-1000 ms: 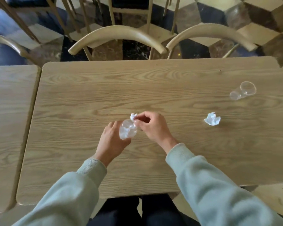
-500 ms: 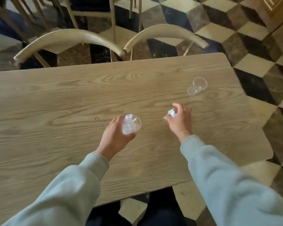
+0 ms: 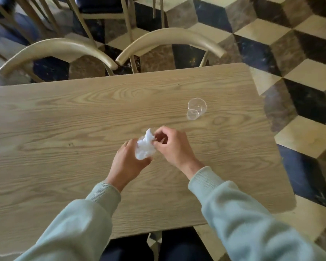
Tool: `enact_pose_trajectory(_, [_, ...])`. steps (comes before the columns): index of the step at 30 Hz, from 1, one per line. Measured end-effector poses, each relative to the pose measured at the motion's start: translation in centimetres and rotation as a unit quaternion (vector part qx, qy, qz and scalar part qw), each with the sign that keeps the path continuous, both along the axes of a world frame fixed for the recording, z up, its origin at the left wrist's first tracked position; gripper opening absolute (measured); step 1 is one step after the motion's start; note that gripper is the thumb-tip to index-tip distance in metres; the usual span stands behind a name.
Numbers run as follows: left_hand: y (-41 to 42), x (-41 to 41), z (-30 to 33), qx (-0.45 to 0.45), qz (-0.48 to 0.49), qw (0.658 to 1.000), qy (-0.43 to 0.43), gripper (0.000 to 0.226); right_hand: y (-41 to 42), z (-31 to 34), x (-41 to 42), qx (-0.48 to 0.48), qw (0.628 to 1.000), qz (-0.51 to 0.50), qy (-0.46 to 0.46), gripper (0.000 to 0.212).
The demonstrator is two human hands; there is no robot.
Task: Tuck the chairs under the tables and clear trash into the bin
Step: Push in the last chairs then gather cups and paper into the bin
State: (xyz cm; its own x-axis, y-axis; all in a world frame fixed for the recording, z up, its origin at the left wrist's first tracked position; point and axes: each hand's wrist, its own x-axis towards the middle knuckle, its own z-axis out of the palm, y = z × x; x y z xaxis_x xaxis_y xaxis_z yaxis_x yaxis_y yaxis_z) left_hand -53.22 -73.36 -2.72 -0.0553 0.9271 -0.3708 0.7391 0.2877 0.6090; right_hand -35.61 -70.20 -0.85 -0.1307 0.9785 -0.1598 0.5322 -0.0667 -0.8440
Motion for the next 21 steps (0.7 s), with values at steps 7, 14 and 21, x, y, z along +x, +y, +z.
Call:
enact_pose_trajectory(7, [1.2,3.5,-0.3,0.009,-0.030,0.999,-0.011,0.056,1.7,1.4,3.2,-0.089,0.984,0.135,-0.073,0.025])
enact_pose_trajectory(14, [2.6,6.4,-0.8,0.014,0.005,0.999,-0.041,0.062,5.5,1.2,9.3,0.115,0.966,-0.167,-0.163,0.029])
enact_pose_trajectory(21, [3.6,6.9,-0.8,0.013,-0.013,1.000,-0.026,0.065,9.1,-1.0,9.8,-0.021,0.971,-0.022,-0.236,0.084])
